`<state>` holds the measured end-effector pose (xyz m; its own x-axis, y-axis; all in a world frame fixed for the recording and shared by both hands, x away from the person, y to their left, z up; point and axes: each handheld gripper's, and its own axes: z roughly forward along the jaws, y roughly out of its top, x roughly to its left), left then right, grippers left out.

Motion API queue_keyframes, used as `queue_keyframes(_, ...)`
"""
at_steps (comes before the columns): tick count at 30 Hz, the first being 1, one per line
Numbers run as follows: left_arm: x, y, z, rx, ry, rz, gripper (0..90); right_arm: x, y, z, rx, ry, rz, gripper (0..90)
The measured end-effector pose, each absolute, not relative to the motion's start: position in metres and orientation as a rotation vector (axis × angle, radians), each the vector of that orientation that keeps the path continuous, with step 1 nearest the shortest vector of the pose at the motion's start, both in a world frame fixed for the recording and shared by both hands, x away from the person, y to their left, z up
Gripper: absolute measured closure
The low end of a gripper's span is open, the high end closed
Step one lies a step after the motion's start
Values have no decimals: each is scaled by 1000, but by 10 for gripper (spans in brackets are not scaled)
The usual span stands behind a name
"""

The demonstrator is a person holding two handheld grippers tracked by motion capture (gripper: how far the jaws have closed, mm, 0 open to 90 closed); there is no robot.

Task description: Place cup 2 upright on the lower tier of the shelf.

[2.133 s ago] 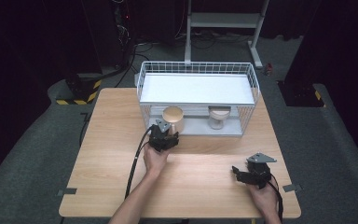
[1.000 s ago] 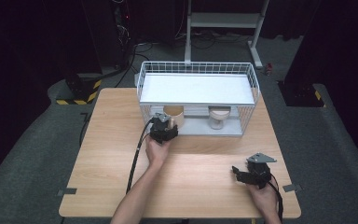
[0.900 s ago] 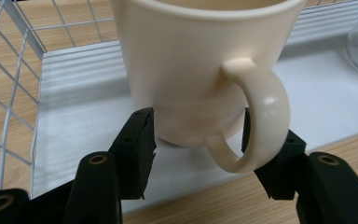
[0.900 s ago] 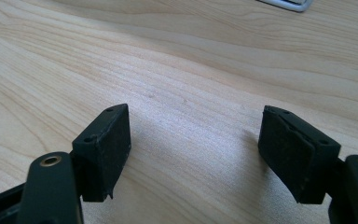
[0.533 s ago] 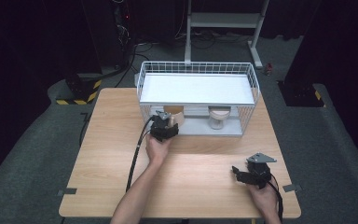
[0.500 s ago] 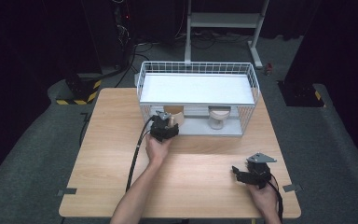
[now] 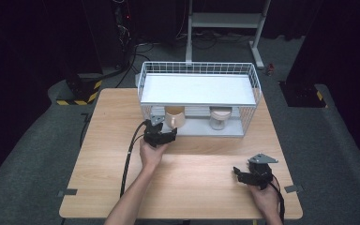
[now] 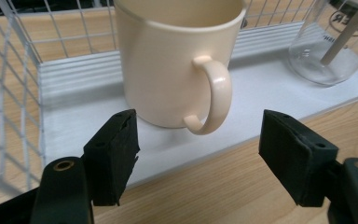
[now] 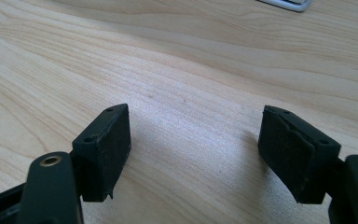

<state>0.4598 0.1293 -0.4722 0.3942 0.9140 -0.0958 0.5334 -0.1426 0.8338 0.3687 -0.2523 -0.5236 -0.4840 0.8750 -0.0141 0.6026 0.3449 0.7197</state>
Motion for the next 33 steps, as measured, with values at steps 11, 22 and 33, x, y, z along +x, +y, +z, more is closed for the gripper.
queue_keyframes(11, 445, 142, -464, 1769, 1223, 561, 274, 369, -252, -524, 1297, 2214, 930, 255)
queue_keyframes(22, 435, 148, -464, 1789, 1200, 534, 254, 369, -252, -524, 1297, 2214, 930, 255)
queue_keyframes(33, 425, 150, -460, 1801, 1170, 493, 224, 369, -252, -524, 1297, 2214, 929, 255)
